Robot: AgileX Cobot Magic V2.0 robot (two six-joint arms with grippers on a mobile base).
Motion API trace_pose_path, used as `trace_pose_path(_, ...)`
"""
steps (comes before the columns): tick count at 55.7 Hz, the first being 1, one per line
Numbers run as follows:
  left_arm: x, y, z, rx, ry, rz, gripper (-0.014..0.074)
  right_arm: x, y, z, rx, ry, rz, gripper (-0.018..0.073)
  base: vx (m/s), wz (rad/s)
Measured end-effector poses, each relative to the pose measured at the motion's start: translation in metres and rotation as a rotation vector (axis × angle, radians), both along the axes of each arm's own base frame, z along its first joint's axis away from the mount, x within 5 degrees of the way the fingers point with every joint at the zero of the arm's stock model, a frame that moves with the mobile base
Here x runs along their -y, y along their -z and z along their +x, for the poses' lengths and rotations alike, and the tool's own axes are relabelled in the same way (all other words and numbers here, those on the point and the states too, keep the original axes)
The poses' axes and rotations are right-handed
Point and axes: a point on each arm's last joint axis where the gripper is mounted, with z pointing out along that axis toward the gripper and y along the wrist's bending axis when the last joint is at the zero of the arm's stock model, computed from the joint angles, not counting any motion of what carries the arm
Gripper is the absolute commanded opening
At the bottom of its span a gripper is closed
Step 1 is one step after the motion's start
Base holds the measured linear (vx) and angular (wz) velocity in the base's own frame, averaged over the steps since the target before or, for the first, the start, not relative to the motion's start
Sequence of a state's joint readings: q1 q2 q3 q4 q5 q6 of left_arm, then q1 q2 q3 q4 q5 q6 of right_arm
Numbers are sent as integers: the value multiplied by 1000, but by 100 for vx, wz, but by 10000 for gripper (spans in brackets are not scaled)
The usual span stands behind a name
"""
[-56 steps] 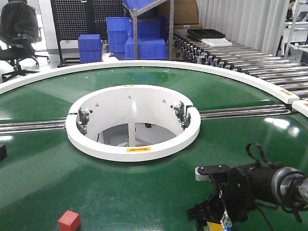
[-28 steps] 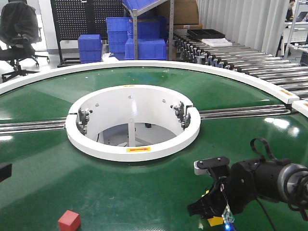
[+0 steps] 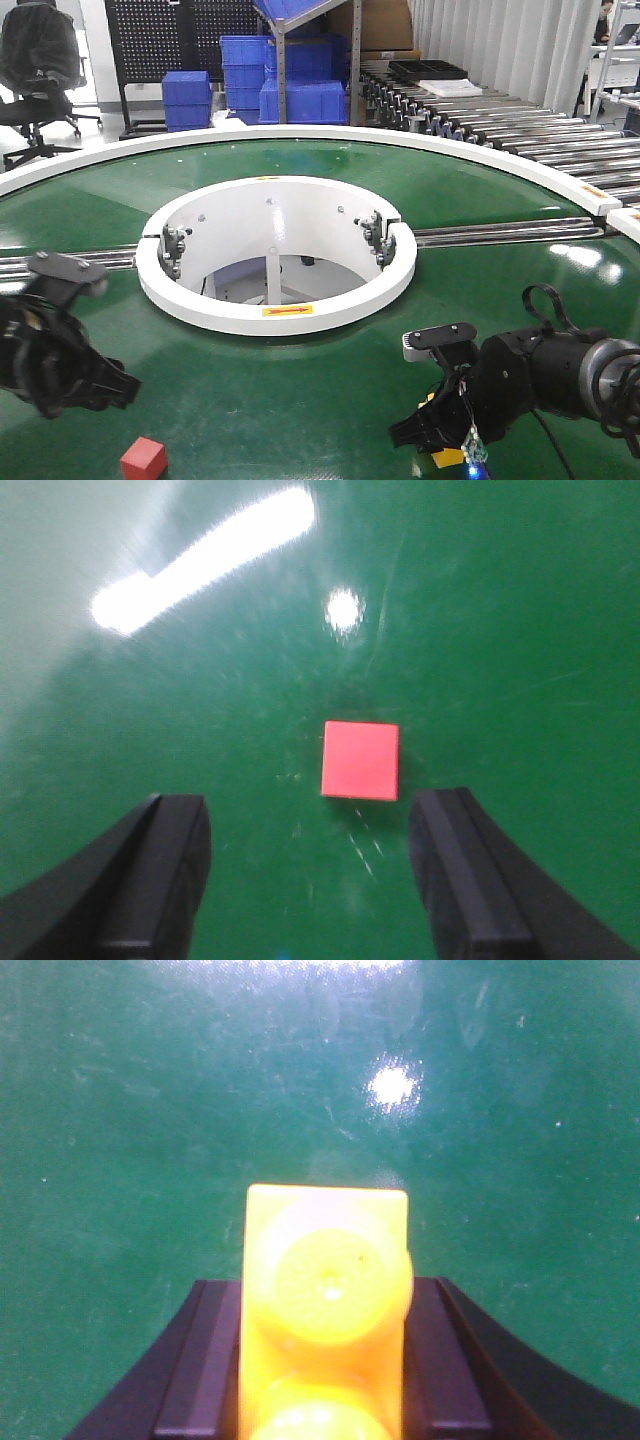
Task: Pick red and yellow blocks into blue bin
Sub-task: 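Lower the left gripper onto the red cube and close on it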
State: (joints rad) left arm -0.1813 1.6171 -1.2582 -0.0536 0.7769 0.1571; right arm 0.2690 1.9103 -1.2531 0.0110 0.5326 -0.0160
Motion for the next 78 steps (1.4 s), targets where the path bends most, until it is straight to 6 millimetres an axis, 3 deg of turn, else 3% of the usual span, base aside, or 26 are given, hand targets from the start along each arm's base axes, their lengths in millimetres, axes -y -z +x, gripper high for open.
trace_pose_path(8,7,29,24,-87,19,3,552,0,0,0,0,-2,-1,-10,0,0)
trace_pose_path(17,18,50,34,-152,85,-37,552,0,0,0,2,-3,-2,-10,0,0)
trace_pose_path(63,22,98,47,-247,103,1,539,0,0,0,5,-4,-1,-10,0,0)
trace_pose_path(67,24,102,47,-259,104,3,488,0,0,0,5,-4,-1,-10,0,0)
trace_pose_path(71,24,103,48,-261,104,3,375,0,0,0,4,-4,-2,-10,0,0)
trace_pose_path(78,24,103,48,-254,104,4,71,0,0,0,3,-4,-2,-10,0,0)
